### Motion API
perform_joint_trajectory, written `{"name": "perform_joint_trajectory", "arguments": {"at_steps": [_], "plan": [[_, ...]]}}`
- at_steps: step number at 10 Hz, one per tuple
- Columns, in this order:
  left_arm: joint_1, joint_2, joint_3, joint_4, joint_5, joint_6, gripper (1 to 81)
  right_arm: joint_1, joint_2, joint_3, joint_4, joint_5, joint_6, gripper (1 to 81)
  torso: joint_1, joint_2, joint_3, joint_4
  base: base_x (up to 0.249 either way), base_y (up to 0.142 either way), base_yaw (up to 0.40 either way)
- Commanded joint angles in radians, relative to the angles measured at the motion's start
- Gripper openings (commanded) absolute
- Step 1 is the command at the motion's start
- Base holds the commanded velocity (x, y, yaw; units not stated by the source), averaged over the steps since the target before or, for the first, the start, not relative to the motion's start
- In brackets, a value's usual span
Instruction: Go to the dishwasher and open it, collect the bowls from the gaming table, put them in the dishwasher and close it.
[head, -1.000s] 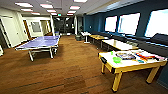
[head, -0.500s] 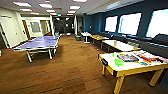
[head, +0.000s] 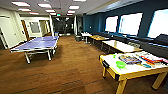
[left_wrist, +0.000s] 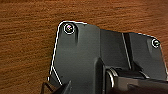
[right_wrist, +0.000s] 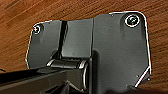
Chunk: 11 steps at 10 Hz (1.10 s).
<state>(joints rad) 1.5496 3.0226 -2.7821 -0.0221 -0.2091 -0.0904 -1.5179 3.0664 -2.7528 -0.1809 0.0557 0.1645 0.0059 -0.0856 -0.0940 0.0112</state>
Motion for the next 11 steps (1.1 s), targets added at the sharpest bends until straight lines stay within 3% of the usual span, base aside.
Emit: {"name": "perform_joint_trajectory", "arguments": {"at_steps": [1, 11], "plan": [[-0.044, -0.003, -0.002, 0.005, 0.045, 0.001, 81.1, 0.047, 0.004, 0.004, -0.005, -0.047, 0.000, 81.1, 0.000, 0.000, 0.000, 0.000, 0.150, 0.000, 0.000], [-0.049, 0.000, -0.002, 0.007, 0.051, 0.000, 81.1, 0.049, 0.005, 0.004, -0.005, -0.047, 0.000, 81.1, 0.000, 0.000, 0.000, 0.000, 0.000, 0.000, -0.013]]}}
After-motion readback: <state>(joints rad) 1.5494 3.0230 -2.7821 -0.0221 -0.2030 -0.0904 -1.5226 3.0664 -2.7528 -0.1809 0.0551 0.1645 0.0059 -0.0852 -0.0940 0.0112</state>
